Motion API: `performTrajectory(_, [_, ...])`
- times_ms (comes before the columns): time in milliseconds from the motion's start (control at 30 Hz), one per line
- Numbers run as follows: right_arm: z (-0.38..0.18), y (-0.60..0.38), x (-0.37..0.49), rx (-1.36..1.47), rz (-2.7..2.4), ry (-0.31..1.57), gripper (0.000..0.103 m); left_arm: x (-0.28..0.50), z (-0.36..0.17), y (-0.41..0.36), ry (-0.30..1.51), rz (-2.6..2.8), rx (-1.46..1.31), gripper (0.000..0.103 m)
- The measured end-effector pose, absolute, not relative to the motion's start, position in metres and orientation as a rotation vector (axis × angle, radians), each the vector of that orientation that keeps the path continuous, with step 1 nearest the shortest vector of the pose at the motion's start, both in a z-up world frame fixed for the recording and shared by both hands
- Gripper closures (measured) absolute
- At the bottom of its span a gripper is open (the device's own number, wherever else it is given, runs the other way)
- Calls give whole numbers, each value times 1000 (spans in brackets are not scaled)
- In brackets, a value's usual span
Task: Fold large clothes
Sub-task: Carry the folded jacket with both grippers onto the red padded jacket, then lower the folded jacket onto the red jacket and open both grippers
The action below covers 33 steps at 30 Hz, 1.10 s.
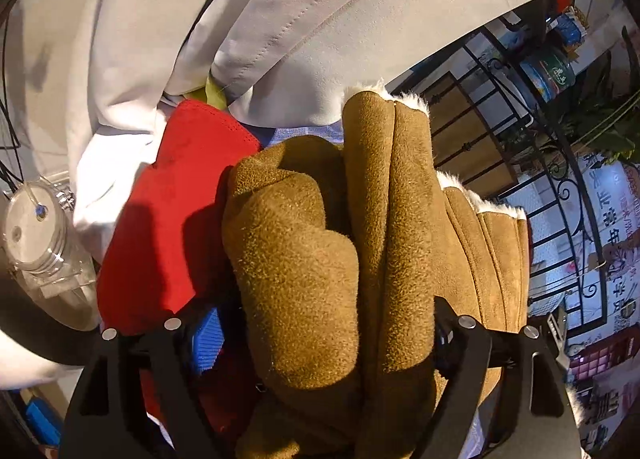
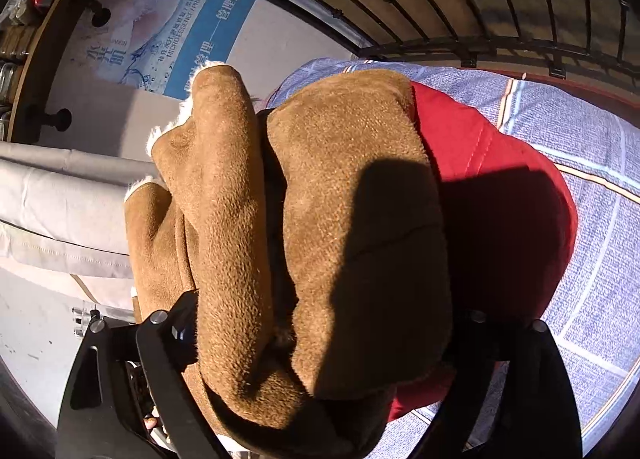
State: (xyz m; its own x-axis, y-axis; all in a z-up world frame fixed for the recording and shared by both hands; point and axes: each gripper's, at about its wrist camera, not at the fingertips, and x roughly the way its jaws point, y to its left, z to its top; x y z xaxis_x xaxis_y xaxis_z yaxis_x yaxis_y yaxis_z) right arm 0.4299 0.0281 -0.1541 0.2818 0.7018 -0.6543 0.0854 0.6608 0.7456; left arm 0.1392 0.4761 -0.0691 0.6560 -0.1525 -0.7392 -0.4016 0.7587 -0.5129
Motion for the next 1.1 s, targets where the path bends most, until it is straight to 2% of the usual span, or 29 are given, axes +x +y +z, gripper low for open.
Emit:
performTrajectory(200, [-123, 30, 424, 733, 421, 1275, 12, 127, -22, 459, 860, 321, -476, 14])
performTrajectory(467, [-63, -3, 389, 682, 246, 1155, 12, 88, 35, 454, 778, 451, -358, 6])
performTrajectory(667, [-27, 48, 349, 287, 278, 1223, 12, 99, 40, 401, 891, 365, -279, 6])
performTrajectory(800, [-14, 96, 318, 123, 376, 1261, 12, 109, 42, 361, 932, 302, -216, 6])
performTrajectory(1100, [23, 151, 293, -216, 334, 1202, 11, 113, 39, 320, 1066, 416, -71, 6])
